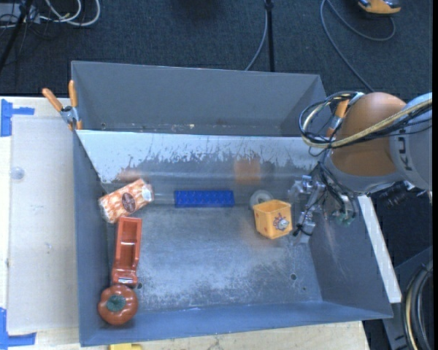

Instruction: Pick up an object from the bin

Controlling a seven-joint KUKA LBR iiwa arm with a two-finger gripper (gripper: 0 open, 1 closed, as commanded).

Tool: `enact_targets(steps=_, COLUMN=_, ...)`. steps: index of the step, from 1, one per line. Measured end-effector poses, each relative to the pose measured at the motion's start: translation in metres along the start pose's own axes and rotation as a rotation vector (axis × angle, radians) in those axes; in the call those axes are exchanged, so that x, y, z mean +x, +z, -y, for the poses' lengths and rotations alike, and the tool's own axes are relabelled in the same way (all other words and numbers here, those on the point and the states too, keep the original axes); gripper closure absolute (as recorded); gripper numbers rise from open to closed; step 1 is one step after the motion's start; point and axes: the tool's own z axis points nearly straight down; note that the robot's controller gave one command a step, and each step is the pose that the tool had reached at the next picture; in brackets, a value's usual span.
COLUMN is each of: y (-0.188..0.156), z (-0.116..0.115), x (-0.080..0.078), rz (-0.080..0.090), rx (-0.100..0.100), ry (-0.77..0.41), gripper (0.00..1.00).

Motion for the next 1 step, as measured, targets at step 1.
enact_targets(steps=1, y=0.0265, z=0.0038, x=-0.0089, rz=-0.018, rx=0.002, ry=0.092, gripper=0.0)
